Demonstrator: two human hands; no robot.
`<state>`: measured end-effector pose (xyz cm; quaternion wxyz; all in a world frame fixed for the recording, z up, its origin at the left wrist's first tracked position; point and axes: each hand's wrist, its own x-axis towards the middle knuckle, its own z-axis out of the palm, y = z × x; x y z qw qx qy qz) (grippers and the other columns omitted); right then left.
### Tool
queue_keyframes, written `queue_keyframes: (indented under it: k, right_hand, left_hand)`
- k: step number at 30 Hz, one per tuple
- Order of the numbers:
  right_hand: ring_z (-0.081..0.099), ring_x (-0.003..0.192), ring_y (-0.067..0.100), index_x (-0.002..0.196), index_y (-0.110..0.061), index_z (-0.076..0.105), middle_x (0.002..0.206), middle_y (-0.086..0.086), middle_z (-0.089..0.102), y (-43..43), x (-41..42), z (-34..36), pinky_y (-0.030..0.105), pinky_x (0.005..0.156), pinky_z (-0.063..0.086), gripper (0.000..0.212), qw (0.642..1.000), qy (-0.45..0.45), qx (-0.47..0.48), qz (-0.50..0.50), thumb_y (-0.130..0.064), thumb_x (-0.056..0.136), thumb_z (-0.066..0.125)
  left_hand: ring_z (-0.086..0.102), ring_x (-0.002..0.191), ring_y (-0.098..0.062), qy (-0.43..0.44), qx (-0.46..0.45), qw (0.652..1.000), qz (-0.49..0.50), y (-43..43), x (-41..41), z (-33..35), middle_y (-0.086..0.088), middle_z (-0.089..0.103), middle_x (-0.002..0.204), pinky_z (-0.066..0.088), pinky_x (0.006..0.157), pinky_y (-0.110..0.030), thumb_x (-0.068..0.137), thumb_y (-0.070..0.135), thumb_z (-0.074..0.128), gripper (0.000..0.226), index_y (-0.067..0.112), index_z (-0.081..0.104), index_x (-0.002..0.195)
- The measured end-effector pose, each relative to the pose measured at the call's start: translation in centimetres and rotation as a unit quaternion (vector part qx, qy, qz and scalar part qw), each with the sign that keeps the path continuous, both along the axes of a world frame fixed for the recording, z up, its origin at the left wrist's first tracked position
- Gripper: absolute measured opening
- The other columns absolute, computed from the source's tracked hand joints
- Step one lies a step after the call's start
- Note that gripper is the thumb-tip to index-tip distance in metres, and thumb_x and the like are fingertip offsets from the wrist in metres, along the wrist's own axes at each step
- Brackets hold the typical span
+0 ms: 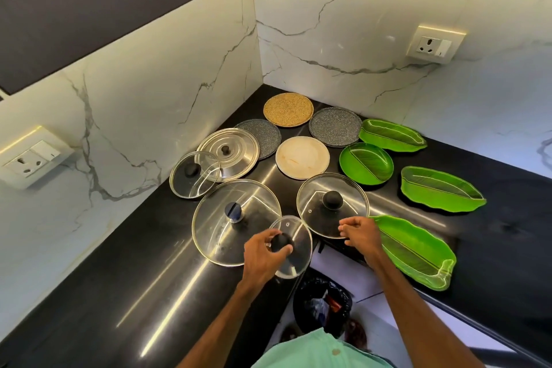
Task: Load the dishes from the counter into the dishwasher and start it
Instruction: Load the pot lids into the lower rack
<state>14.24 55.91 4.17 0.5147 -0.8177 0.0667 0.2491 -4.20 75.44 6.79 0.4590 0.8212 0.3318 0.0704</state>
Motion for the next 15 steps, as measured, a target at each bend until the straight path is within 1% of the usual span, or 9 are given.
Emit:
queue_keyframes:
  k: [1, 2, 3, 4, 5, 7, 10, 12, 15]
  right_hand:
    - [0.070, 0.063, 0.019, 0.085, -0.006, 0.075, 0.075, 0.008, 0.075, -0.2, 0.4, -0.5, 0.035, 0.060, 0.061, 0.008, 0.999, 0.008, -0.019, -0.035, -0.004, 0.085, 0.067]
    - [0.069, 0.059, 0.020, 0.082, -0.002, 0.075, 0.069, 0.008, 0.073, -0.4, 0.7, -1.0, 0.036, 0.061, 0.062, 0.008, 0.997, 0.026, -0.033, -0.068, -0.005, 0.082, 0.068]
    - [0.068, 0.056, 0.021, 0.082, 0.002, 0.074, 0.065, 0.009, 0.071, -0.5, 0.9, -1.4, 0.037, 0.059, 0.062, 0.009, 0.993, 0.052, -0.037, -0.095, -0.005, 0.080, 0.069]
    - [0.066, 0.056, 0.022, 0.086, 0.007, 0.072, 0.064, 0.011, 0.068, -0.5, 0.9, -1.7, 0.036, 0.057, 0.061, 0.013, 0.990, 0.079, -0.031, -0.111, -0.005, 0.079, 0.071]
    - [0.064, 0.058, 0.023, 0.090, 0.010, 0.069, 0.066, 0.013, 0.065, -0.5, 0.7, -2.2, 0.036, 0.056, 0.060, 0.018, 0.987, 0.104, -0.020, -0.118, -0.005, 0.080, 0.073]
    - [0.065, 0.072, 0.028, 0.098, 0.010, 0.064, 0.076, 0.016, 0.064, -0.4, 0.2, -3.0, 0.038, 0.061, 0.060, 0.024, 0.981, 0.148, 0.016, -0.128, -0.006, 0.083, 0.075]
    - [0.068, 0.088, 0.036, 0.112, 0.014, 0.060, 0.093, 0.025, 0.066, -0.2, -0.2, -3.9, 0.041, 0.075, 0.059, 0.034, 0.966, 0.178, 0.076, -0.173, -0.004, 0.086, 0.073]
    - [0.068, 0.087, 0.038, 0.116, 0.016, 0.058, 0.098, 0.027, 0.065, 0.2, -0.1, -3.9, 0.042, 0.076, 0.058, 0.037, 0.957, 0.177, 0.099, -0.206, -0.001, 0.087, 0.071]
    - [0.065, 0.091, 0.039, 0.115, 0.014, 0.058, 0.103, 0.027, 0.062, 0.8, -0.1, -3.4, 0.044, 0.082, 0.057, 0.032, 0.941, 0.194, 0.133, -0.244, 0.001, 0.088, 0.070]
  left_hand:
    - [0.070, 0.089, 0.000, -0.021, -0.052, 0.998, 0.007, -0.1, 0.7, 0.6, 0.012, 0.075, 0.099, 0.058, 0.080, -0.018, 0.070, 0.037, 0.087, 0.042, 0.028, 0.075, 0.109]
    - [0.072, 0.091, -0.004, -0.043, -0.117, 0.992, 0.017, -0.1, 1.4, 1.0, 0.007, 0.077, 0.100, 0.060, 0.083, -0.023, 0.072, 0.035, 0.087, 0.042, 0.025, 0.075, 0.111]
    - [0.074, 0.094, -0.011, -0.065, -0.190, 0.979, 0.027, 0.0, 2.0, 1.4, 0.002, 0.078, 0.102, 0.060, 0.087, -0.032, 0.076, 0.033, 0.086, 0.041, 0.022, 0.074, 0.114]
    - [0.074, 0.100, -0.018, -0.089, -0.267, 0.959, 0.037, 0.1, 2.4, 1.7, -0.003, 0.077, 0.105, 0.059, 0.092, -0.039, 0.080, 0.029, 0.084, 0.040, 0.018, 0.072, 0.117]
    - [0.073, 0.104, -0.022, -0.108, -0.338, 0.934, 0.047, 0.2, 2.6, 2.1, -0.008, 0.077, 0.109, 0.058, 0.094, -0.041, 0.085, 0.023, 0.080, 0.039, 0.013, 0.069, 0.121]
    - [0.072, 0.107, -0.025, -0.128, -0.439, 0.885, 0.085, 0.3, 3.0, 2.7, -0.012, 0.075, 0.113, 0.059, 0.091, -0.036, 0.091, 0.013, 0.070, 0.035, 0.005, 0.065, 0.125]
    - [0.067, 0.110, -0.025, -0.140, -0.516, 0.835, 0.129, 0.5, 3.2, 3.0, -0.014, 0.072, 0.120, 0.057, 0.092, -0.034, 0.096, 0.011, 0.063, 0.032, 0.004, 0.066, 0.127]
    - [0.064, 0.116, -0.025, -0.141, -0.531, 0.824, 0.137, 0.5, 3.0, 2.9, -0.012, 0.071, 0.122, 0.054, 0.098, -0.036, 0.098, 0.013, 0.059, 0.030, 0.005, 0.066, 0.126]
    - [0.062, 0.112, -0.024, -0.145, -0.537, 0.818, 0.146, 0.5, 2.8, 3.1, -0.010, 0.072, 0.114, 0.049, 0.101, -0.037, 0.096, 0.012, 0.059, 0.027, 0.005, 0.068, 0.121]
